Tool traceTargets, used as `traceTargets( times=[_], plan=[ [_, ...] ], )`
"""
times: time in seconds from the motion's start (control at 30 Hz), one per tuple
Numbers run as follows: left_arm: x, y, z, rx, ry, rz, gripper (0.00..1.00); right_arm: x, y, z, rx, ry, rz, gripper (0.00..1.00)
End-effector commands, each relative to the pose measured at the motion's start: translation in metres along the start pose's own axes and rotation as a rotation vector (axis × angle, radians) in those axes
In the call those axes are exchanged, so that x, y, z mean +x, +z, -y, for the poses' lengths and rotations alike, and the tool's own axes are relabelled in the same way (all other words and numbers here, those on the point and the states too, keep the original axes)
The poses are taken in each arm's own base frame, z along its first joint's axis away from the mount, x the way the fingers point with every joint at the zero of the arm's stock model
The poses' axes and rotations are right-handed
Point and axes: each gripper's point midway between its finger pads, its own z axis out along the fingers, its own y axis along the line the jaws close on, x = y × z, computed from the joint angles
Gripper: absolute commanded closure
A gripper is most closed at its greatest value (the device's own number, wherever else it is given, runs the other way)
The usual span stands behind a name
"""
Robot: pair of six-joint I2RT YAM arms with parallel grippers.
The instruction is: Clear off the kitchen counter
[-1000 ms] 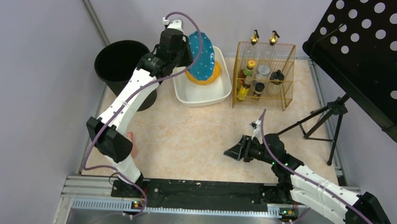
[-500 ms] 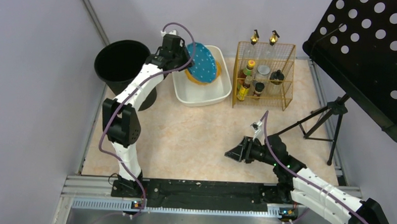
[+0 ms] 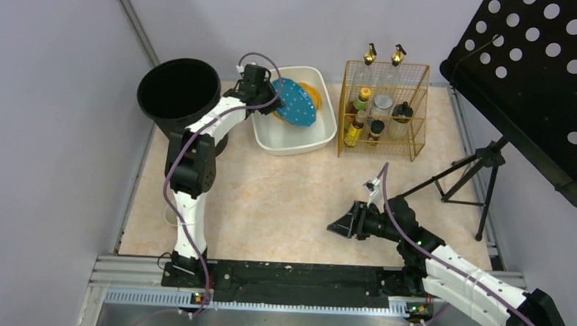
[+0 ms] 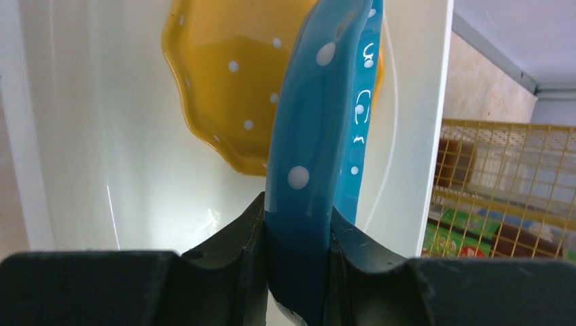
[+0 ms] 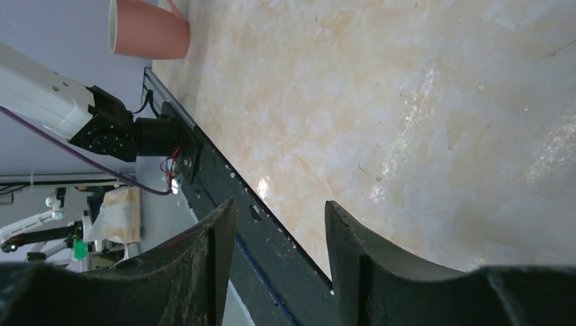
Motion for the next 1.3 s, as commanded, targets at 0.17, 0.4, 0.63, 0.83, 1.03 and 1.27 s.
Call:
traceTargets(
  times=[0.17, 0.4, 0.63, 0.83, 1.03, 1.27],
  plan=[
    [-0.064, 0.007, 0.042, 0.23, -0.154, 0.179, 1.0, 0.002, 0.0, 0.003, -0.005, -0.03, 0.003, 0.5],
    [-0.06, 0.029, 0.035, 0.238, -0.222, 0.17, 1.0, 0.004, 0.001, 0.007, 0.005, -0.032, -0.002, 0.5],
    [-0.045, 0.054, 0.024, 0.246, -0.296, 0.13, 1.0, 0.005, 0.001, 0.009, 0.012, -0.032, -0.003, 0.5],
    [-0.029, 0.07, 0.007, 0.219, -0.329, 0.108, 0.83, 0.006, 0.001, 0.01, 0.015, -0.031, -0.003, 0.5],
    [-0.016, 0.075, -0.008, 0.187, -0.325, 0.081, 0.6, 0.007, 0.002, 0.011, 0.018, -0.03, -0.007, 0.5],
    [0.003, 0.076, -0.022, 0.137, -0.31, 0.024, 0.42, 0.007, 0.001, 0.01, 0.012, -0.029, -0.01, 0.5]
  ],
)
